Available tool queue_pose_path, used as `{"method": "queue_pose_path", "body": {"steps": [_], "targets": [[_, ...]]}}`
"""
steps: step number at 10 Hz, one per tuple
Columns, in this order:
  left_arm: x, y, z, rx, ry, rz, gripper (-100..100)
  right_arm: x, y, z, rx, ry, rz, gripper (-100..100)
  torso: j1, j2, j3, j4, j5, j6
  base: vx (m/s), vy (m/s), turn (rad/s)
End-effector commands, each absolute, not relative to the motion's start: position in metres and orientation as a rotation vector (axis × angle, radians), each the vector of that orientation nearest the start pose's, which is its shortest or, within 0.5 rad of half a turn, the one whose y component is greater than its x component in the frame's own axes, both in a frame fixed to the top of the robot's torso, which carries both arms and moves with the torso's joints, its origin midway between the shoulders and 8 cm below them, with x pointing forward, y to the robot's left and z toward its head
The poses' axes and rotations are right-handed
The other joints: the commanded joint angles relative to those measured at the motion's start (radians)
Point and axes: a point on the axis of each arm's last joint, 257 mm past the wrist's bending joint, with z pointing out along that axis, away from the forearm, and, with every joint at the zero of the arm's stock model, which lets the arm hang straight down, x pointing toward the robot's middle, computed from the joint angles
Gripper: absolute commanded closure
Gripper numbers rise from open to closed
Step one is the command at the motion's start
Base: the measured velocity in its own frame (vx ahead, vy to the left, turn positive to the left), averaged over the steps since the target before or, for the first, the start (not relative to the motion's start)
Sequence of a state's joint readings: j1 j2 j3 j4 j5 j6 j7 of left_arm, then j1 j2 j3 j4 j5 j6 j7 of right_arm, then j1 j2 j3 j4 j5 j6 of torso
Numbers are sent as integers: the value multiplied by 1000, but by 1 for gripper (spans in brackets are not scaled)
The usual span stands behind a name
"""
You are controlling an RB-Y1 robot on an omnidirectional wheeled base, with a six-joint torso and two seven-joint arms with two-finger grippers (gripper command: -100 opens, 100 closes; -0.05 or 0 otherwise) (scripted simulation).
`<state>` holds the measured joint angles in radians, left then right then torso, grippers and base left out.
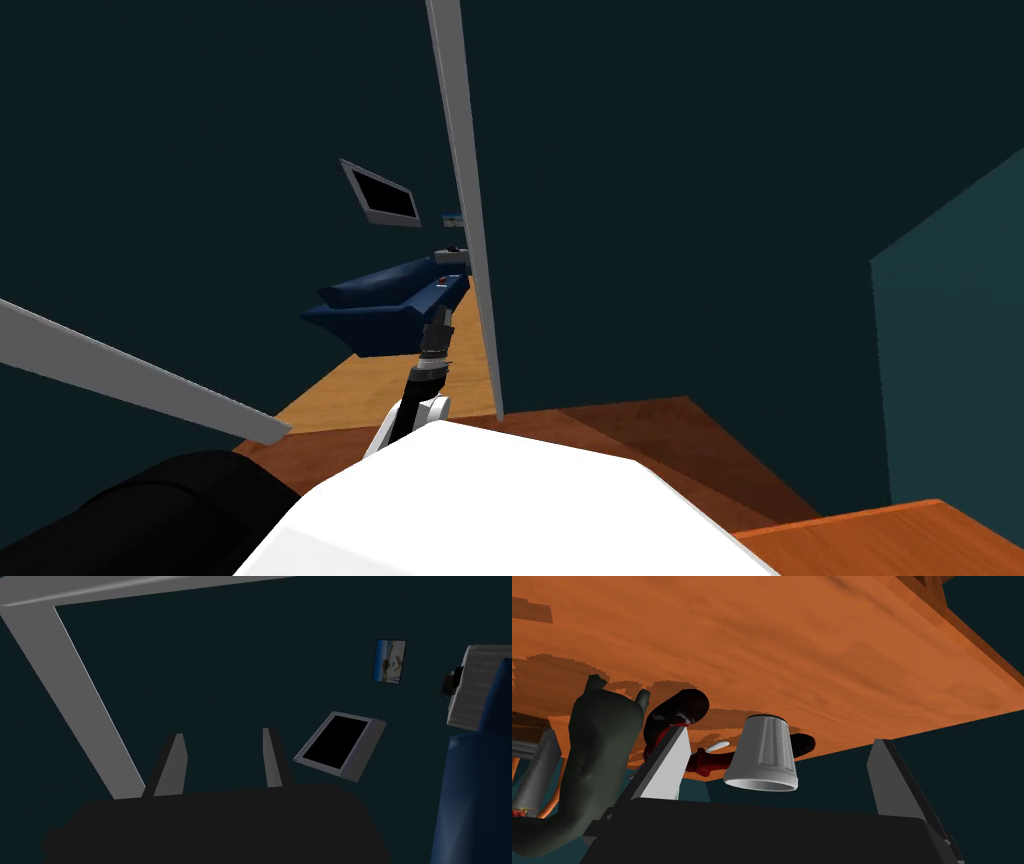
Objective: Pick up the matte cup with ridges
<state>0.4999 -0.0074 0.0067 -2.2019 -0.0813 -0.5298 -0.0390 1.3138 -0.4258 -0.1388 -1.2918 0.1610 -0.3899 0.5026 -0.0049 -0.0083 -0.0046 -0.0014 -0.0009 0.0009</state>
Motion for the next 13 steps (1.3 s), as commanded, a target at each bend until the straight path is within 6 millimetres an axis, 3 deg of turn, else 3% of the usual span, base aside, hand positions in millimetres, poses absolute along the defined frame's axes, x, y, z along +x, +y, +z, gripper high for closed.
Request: {"method": "queue_pose_path", "body": {"steps": [1, 4, 6, 10, 13], "targets": [[355, 275, -5, -633, 698, -1201, 0, -219, -505, -448, 994, 2462, -347, -100, 0, 0, 0, 0, 0, 0, 63, -25, 176], [355, 275, -5, -633, 698, -1201, 0, -278, -516, -442, 988, 2571, -457, -100, 2, 0, 0, 0, 0, 0, 80, -19, 396], [355, 275, -5, -633, 698, -1200, 0, -304, -520, -439, 982, 2622, -505, -100, 0, -2, -1, -1, 0, 0, 100, -59, 328], [355, 275, -5, -633, 698, -1200, 0, -333, -522, -439, 983, 2678, -552, -100, 3, 1, 1, 0, 0, 1, 50, -34, 201], [355, 275, -6, -633, 698, -1200, 0, -337, -516, -450, 980, 2702, -547, -100, 2, -1, 0, 0, 0, 1, 71, -49, 164]]}}
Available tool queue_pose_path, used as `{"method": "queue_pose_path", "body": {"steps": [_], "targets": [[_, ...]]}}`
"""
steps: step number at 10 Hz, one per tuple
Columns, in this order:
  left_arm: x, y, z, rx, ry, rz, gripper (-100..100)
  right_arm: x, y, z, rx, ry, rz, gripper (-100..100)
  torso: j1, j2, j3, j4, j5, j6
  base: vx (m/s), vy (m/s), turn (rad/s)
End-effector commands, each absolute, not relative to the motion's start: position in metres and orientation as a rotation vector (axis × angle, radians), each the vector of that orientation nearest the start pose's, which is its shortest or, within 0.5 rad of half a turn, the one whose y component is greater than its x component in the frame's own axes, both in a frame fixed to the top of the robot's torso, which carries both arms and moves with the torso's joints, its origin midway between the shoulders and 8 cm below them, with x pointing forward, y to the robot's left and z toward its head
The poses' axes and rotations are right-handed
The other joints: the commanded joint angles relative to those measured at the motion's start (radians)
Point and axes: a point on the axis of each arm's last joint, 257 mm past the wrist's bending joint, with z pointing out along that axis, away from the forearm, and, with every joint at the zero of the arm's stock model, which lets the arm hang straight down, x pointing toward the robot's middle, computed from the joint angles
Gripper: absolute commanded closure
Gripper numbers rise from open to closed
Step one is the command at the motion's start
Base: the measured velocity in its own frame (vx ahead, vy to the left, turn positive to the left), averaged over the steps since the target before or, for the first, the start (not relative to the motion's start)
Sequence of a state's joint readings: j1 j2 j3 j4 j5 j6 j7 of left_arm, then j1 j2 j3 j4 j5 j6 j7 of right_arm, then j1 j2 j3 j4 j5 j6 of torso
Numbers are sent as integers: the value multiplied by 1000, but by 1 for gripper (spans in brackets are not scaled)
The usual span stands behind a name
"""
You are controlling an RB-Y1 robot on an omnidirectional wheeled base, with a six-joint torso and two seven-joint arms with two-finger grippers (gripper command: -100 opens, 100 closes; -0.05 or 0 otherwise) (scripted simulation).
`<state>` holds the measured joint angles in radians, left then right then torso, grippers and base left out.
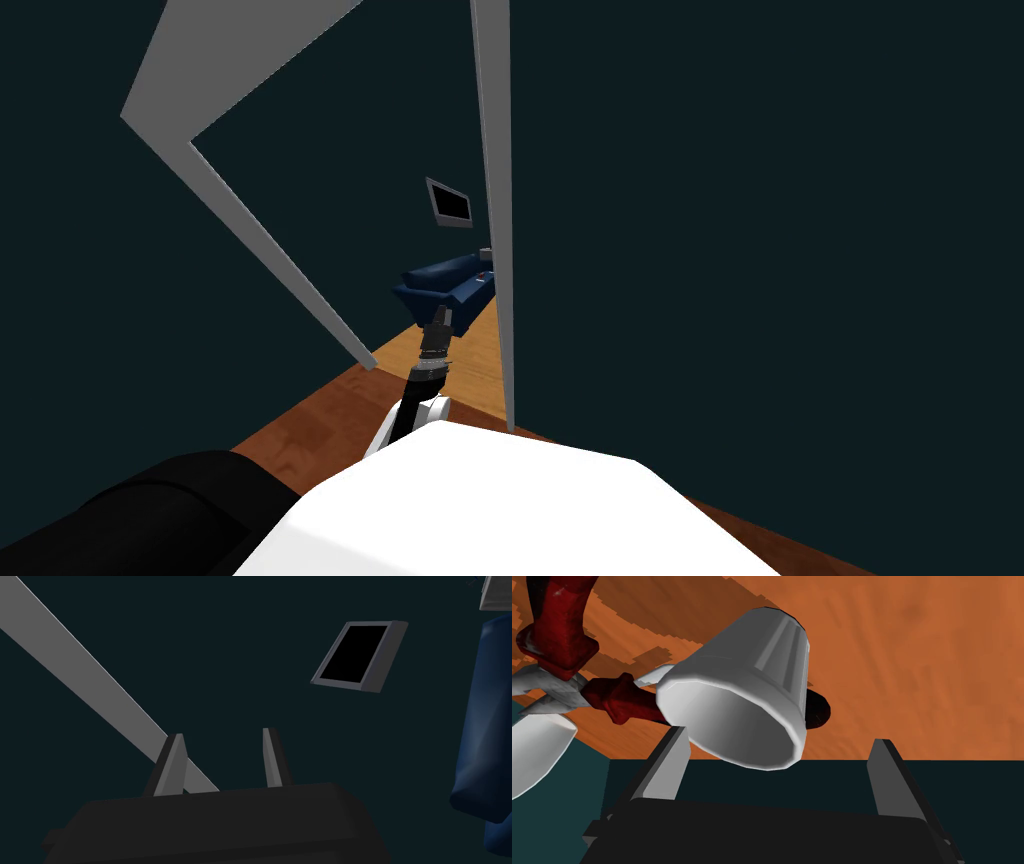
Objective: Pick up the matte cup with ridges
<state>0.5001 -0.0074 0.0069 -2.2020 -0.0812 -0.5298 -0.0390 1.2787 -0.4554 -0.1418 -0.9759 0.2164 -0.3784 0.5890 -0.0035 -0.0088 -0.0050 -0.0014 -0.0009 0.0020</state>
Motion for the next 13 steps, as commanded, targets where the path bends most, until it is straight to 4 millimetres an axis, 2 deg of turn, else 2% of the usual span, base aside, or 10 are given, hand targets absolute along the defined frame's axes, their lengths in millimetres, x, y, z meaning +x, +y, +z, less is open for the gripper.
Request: {"method": "queue_pose_path", "body": {"steps": [1, 2, 3, 5, 6, 7, 11, 12, 13], "targets": [[355, 275, -6, -633, 698, -1200, 0, -337, -518, -446, 981, 2698, -552, -100, 0, 0, 0, 0, 0, 0, 30, -27, 40], [355, 275, -6, -633, 698, -1200, 0, -337, -518, -446, 980, 2698, -551, 0, 2, 2, 1, 0, 0, 1, 6, -6, -4], [355, 275, -5, -633, 698, -1200, 0, -329, -520, -456, 986, 2693, -549, -100, 4, 4, 2, 1, 1, 1, -34, -9, 37], [355, 275, -5, -633, 698, -1200, 0, -318, -522, -471, 994, 2686, -547, -100, 3, 8, 5, 2, 1, 1, -74, -16, 48], [355, 275, -5, -633, 698, -1200, 0, -321, -519, -468, 992, 2687, -546, -100, 3, 9, 5, 2, 1, 1, -31, -8, 9], [355, 275, -5, -633, 698, -1200, 0, -321, -519, -469, 992, 2688, -547, 100, 4, 8, 5, 2, 1, 1, -6, -2, -2], [355, 275, -5, -633, 698, -1200, 0, -321, -519, -469, 991, 2690, -546, 100, 4, 6, 4, 2, 2, 1, 0, 0, 0], [355, 275, -5, -633, 698, -1200, 0, -321, -519, -469, 991, 2689, -546, 0, 5, 6, 3, 1, 2, 1, 0, 0, 0], [355, 275, -5, -633, 698, -1200, 0, -328, -520, -459, 987, 2692, -549, 100, 5, 6, 3, 1, 2, 1, 37, 12, -41]]}}
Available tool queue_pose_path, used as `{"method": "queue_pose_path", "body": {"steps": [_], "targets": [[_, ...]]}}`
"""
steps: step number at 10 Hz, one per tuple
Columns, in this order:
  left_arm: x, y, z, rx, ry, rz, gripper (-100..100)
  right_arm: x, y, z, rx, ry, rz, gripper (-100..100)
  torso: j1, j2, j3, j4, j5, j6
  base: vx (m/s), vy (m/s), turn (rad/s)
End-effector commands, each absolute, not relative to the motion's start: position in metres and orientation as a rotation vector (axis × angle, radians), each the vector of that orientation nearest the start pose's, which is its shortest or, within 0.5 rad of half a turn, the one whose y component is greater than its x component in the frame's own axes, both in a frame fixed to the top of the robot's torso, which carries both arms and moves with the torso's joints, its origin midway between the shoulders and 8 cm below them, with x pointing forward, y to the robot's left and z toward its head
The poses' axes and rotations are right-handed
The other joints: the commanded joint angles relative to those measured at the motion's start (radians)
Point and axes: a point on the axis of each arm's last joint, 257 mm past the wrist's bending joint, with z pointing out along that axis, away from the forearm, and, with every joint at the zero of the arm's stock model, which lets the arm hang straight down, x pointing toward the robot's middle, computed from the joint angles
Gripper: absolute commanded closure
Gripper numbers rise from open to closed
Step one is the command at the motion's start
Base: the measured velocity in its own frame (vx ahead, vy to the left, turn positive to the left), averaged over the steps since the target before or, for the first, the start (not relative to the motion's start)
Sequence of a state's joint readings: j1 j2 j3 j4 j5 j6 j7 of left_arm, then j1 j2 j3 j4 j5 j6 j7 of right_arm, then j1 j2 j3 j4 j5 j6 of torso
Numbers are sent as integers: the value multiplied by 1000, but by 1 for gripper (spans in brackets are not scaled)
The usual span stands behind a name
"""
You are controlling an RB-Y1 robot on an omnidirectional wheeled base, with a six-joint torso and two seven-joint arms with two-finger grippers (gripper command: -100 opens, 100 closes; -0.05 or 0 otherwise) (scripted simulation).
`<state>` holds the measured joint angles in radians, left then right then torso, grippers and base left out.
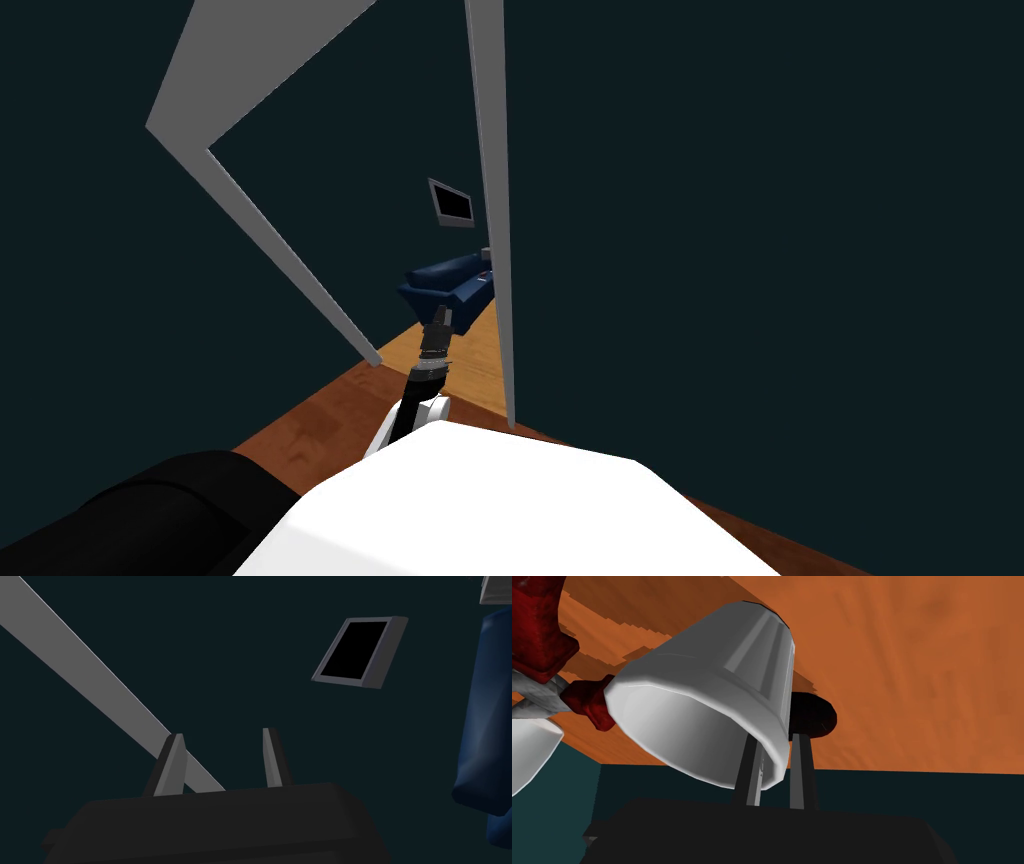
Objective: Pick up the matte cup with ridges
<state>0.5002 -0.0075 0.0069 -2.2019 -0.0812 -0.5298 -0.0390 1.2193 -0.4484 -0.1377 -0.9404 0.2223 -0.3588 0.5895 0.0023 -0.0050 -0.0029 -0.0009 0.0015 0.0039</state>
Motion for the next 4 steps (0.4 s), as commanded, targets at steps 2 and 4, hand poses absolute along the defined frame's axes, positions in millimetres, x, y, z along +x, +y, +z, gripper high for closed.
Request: {"method": "queue_pose_path", "body": {"steps": [2, 4], "targets": [[355, 275, -6, -633, 698, -1200, 0, -335, -518, -449, 981, 2697, -550, 100, 1, -2, -1, -1, 0, 0, 60, 11, -44], [355, 275, -5, -633, 698, -1200, 0, -333, -518, -452, 984, 2695, -550, 0, 0, -1, -1, 0, 0, -1, 11, 2, -4]]}}
